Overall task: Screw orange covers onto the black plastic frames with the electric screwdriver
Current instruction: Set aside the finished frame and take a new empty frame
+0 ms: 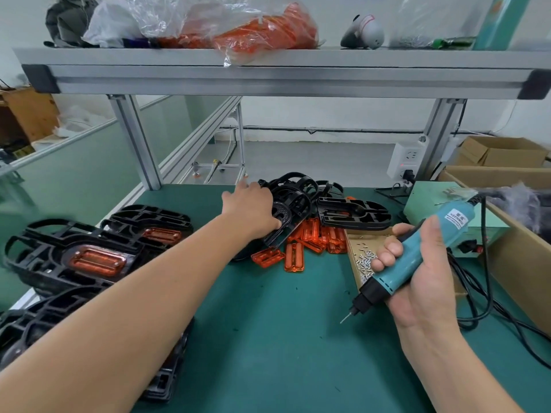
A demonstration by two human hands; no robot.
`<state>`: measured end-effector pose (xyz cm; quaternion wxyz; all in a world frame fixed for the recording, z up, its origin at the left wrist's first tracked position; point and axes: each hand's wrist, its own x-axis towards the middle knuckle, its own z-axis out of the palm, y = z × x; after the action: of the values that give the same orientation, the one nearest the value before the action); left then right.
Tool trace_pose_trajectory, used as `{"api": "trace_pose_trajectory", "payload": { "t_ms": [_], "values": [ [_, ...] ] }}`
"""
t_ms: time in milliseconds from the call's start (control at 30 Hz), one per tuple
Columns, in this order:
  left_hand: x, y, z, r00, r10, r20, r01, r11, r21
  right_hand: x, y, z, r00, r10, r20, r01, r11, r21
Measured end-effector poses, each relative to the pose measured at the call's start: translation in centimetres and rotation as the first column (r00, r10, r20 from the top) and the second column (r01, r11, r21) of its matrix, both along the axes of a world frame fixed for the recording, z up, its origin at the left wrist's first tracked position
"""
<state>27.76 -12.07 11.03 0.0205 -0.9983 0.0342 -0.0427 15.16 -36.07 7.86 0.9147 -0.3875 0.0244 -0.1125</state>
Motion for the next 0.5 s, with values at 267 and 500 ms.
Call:
{"api": "trace_pose_trajectory", "payload": {
  "t_ms": [267,500],
  "values": [
    [-0.6,-1.6,0.0,0.999,0.033,-0.01,-0.034,0.993,-0.114,0.1,-0.2,-0.1,1.0,-0.013,0.001,0.013,1.0,0.019],
    [-0.2,-2.0,0.4,0.994,0.092,-0.059,-0.097,0.99,-0.105,0.2,-0.4,-0.2,1.0,-0.015,-0.004,0.016,1.0,0.018]
  ]
}}
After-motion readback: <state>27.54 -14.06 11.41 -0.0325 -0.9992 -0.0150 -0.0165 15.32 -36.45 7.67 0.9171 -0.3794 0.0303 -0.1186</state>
